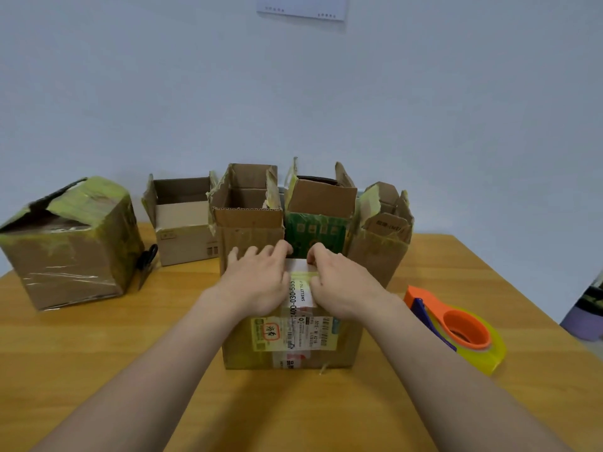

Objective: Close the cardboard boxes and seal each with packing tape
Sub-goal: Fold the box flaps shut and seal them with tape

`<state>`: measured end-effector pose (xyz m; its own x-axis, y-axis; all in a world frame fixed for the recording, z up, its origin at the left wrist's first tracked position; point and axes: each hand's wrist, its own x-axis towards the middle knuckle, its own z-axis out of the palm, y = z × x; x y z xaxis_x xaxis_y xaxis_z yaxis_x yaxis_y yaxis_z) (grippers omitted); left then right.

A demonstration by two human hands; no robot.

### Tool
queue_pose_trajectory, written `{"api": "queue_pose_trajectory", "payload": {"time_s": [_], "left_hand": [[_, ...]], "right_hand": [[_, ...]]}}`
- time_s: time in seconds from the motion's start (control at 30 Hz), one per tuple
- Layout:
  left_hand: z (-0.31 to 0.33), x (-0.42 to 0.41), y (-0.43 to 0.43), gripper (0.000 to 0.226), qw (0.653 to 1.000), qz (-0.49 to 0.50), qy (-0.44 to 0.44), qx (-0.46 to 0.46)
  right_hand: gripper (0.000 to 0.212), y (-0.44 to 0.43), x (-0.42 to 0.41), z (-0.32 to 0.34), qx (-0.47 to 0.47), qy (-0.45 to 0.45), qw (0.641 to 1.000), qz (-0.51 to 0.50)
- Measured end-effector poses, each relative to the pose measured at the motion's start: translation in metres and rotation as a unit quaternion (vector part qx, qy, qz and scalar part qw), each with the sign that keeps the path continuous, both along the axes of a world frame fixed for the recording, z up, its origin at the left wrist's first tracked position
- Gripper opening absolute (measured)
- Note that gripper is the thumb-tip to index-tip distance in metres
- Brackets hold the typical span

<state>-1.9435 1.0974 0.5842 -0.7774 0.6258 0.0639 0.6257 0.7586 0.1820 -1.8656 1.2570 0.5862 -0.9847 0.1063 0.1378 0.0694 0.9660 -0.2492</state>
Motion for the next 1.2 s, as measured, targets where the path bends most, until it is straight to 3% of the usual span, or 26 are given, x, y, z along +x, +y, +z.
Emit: {"api": "queue_pose_trajectory", "payload": {"time_s": [0.13, 0.27, 0.43, 0.63, 0.77, 0.87, 0.93, 1.0, 1.07, 1.13, 1.2], "left_hand": [[-0.003, -0.008, 0.009, 0.058, 0.996, 0.005, -0.024, -0.082], [-0.004, -0.008, 0.015, 0.059, 0.994, 0.007, -0.032, -0.108], [-0.001, -0.021, 0.007, 0.046, 0.998, -0.034, -0.027, -0.041], [-0.001, -0.048, -0.014, 0.029, 0.994, -0.064, -0.086, 0.020], [-0.005, -0.043, -0.011, 0.036, 0.999, -0.035, -0.006, 0.021], [0.005, -0.024, -0.014, 0.048, 0.994, -0.094, 0.046, 0.036], [0.011, -0.011, -0.013, 0.056, 0.992, -0.123, 0.024, -0.007], [0.015, -0.003, -0.004, 0.059, 0.992, -0.108, 0.002, -0.066], [0.017, 0.006, 0.007, 0.065, 0.993, -0.085, -0.019, -0.083], [0.014, 0.019, 0.016, 0.088, 0.992, -0.073, -0.043, -0.091], [0.007, 0.031, 0.021, 0.121, 0.989, -0.070, -0.020, -0.128]], "right_hand": [[0.062, -0.001, -0.017, -0.006, 0.034, -0.084, 0.996, -0.012], [0.062, 0.003, -0.022, -0.010, 0.061, -0.118, 0.991, -0.010], [0.064, 0.000, -0.019, -0.009, 0.006, -0.095, 0.995, -0.032], [0.056, -0.007, -0.023, -0.006, 0.022, -0.097, 0.990, -0.097], [0.042, -0.006, -0.015, -0.006, -0.078, 0.030, 0.990, -0.114], [0.016, 0.002, 0.003, -0.005, -0.225, 0.215, 0.943, -0.115], [0.008, 0.019, 0.018, -0.006, -0.225, 0.247, 0.930, -0.151], [0.020, 0.049, 0.036, -0.015, -0.150, 0.179, 0.946, -0.224], [0.050, 0.081, 0.058, -0.027, -0.044, 0.075, 0.944, -0.317], [0.078, 0.106, 0.080, -0.039, 0.016, -0.003, 0.922, -0.386], [0.087, 0.117, 0.099, -0.053, 0.044, -0.072, 0.906, -0.415]]}}
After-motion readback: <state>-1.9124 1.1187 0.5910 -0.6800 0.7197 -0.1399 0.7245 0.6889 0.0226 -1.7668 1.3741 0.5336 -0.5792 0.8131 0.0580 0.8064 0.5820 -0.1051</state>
